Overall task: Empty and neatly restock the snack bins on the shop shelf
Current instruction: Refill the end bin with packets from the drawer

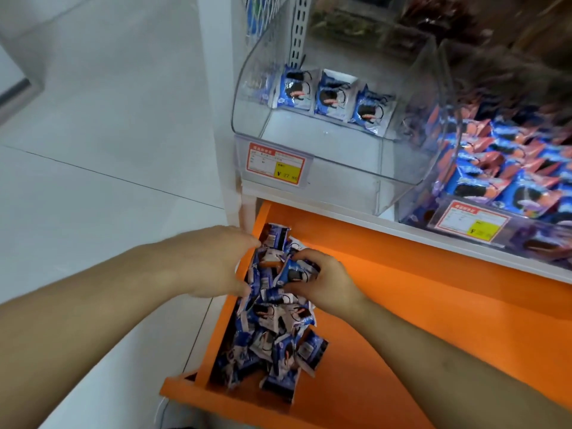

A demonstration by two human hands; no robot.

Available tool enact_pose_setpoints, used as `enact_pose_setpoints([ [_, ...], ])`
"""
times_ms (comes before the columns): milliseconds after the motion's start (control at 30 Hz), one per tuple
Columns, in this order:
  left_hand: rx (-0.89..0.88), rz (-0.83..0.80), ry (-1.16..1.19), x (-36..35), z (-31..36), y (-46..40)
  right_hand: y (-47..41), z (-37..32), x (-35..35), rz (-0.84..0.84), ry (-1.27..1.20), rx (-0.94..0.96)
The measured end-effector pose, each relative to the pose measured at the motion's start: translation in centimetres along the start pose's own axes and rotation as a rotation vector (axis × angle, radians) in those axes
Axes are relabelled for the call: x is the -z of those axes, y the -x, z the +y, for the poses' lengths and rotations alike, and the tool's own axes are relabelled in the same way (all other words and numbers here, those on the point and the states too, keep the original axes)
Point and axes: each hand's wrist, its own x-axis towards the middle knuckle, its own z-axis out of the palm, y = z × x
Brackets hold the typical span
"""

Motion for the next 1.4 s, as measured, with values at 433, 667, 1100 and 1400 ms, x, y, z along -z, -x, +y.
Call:
enact_pose_setpoints([
  [433,-0.049,0.294,0.881,5.6,11.0,7.8,14.2,-13.6,13.4,0.105,-0.262,0.398],
  [667,-0.106,0.551,0.997,6.5,12.3,10.5,16.2,-15.7,16.0,0.162,-0.639,0.348],
  [1100,-0.218,0.480,1.044,7.5,13.5,8.9,15.1,-16.3,16.6,0.054,-0.402,0.361],
  [1400,-0.158,0.538,1.064,6.2,13.5,8.8,14.7,-17.1,14.4,0.241,-0.452,0.361],
])
